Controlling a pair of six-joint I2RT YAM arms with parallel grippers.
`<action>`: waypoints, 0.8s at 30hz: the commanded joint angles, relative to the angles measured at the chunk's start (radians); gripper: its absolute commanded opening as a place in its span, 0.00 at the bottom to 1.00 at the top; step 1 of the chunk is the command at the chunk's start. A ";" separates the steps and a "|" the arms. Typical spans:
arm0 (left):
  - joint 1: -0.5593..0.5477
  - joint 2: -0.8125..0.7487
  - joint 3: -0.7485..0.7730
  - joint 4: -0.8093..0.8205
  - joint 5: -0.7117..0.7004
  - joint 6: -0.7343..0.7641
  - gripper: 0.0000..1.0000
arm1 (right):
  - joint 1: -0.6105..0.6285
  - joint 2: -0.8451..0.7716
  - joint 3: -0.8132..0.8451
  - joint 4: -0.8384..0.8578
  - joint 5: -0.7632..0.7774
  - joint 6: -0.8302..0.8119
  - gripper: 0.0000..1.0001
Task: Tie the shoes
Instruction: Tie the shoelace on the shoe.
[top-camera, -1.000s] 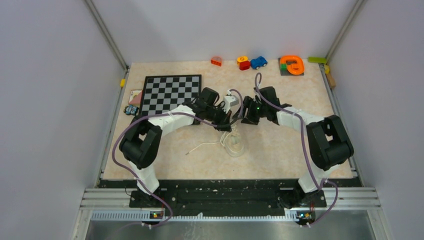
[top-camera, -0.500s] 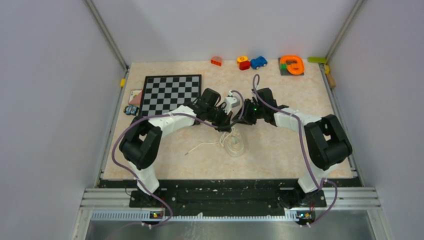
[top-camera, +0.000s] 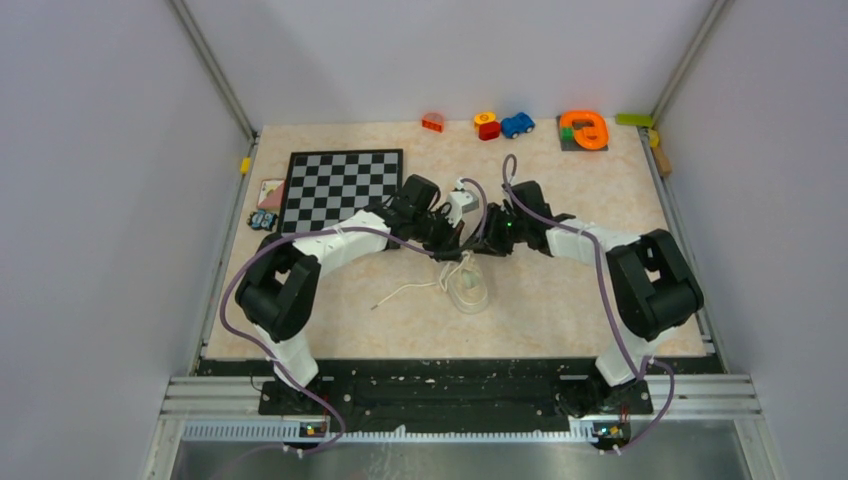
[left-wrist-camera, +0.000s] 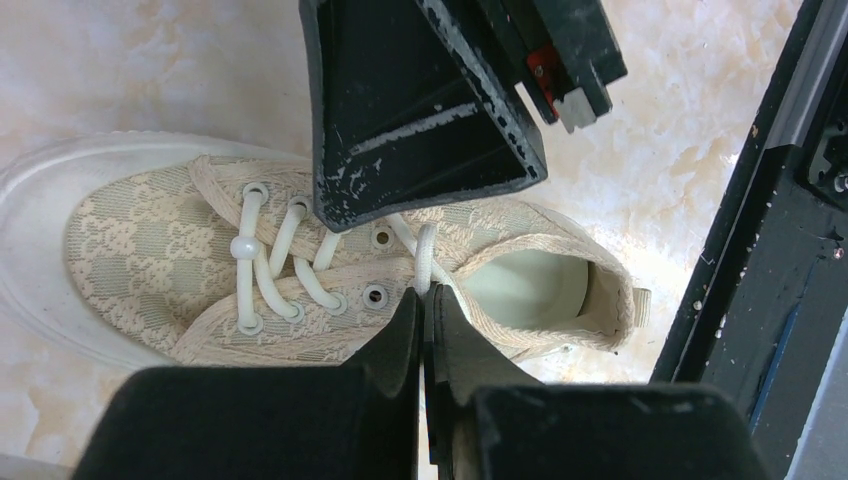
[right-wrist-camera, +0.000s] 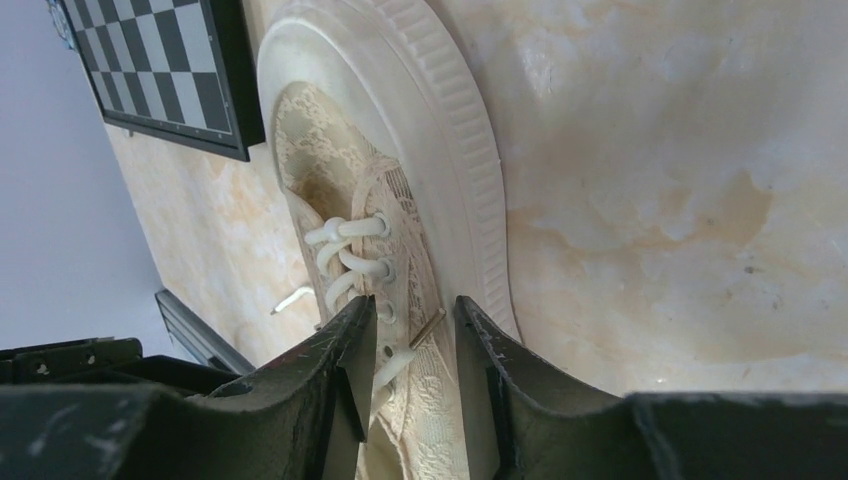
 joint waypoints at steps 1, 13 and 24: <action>-0.004 -0.045 -0.006 0.017 -0.001 0.010 0.00 | 0.024 -0.004 -0.007 0.013 0.008 -0.005 0.30; -0.004 -0.066 -0.019 0.016 -0.010 0.001 0.19 | 0.004 -0.061 0.085 -0.096 0.174 -0.106 0.00; 0.006 -0.349 -0.265 0.170 -0.143 -0.104 0.77 | -0.189 -0.180 0.180 -0.094 0.328 -0.221 0.00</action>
